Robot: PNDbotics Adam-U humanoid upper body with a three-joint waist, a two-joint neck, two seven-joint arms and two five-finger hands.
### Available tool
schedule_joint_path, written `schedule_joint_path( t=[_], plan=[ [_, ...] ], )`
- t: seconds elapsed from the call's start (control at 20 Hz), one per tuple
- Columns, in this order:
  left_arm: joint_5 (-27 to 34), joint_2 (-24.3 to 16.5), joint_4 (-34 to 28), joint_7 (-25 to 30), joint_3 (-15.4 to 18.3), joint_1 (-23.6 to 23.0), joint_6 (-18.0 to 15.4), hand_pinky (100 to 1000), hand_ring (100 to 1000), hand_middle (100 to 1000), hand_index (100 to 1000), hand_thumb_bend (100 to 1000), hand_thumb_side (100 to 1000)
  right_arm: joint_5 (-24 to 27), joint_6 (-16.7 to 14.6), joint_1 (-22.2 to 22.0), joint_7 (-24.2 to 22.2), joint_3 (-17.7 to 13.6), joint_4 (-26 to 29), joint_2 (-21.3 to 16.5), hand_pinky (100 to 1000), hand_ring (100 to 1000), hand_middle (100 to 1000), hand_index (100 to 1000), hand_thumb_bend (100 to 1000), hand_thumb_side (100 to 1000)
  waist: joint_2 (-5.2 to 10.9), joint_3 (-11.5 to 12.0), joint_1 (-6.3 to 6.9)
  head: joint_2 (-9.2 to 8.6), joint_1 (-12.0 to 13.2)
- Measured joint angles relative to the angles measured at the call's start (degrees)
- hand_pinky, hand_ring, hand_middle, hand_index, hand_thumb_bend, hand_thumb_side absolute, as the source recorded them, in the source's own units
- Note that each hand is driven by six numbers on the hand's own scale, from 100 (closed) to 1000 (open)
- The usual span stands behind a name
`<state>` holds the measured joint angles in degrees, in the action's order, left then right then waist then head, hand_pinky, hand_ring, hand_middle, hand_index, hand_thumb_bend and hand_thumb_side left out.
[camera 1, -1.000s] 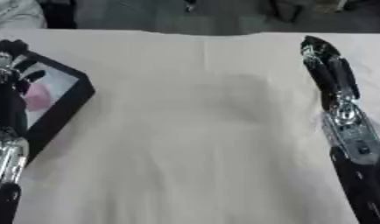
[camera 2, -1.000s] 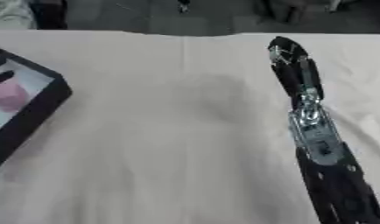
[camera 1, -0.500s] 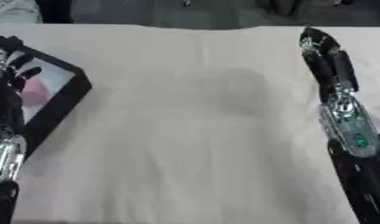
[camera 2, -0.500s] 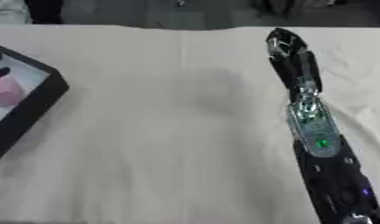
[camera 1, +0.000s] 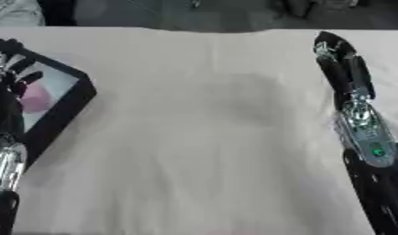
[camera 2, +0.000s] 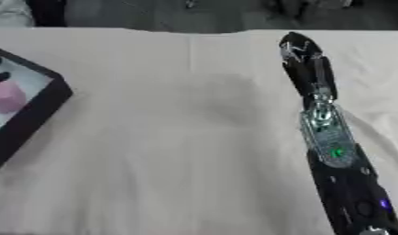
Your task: Pick up the objects with one hand, pass them to the other hand, and then place them into the box on the other side of the table.
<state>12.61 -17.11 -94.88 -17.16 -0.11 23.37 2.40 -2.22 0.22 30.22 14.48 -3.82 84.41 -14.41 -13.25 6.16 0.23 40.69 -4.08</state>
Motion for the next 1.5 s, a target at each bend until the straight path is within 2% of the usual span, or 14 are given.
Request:
schedule_joint_path(
  t=[1.5],
  plan=[
    [0.34,0.03,0.03,-1.11,0.00,-0.66,0.11,781,818,855,850,176,809,0.48,-1.08,0.09,-0.47,0.01,-0.05,0.00,865,823,748,840,100,662,0.00,-0.29,0.00,-0.11,0.98]
  ],
)
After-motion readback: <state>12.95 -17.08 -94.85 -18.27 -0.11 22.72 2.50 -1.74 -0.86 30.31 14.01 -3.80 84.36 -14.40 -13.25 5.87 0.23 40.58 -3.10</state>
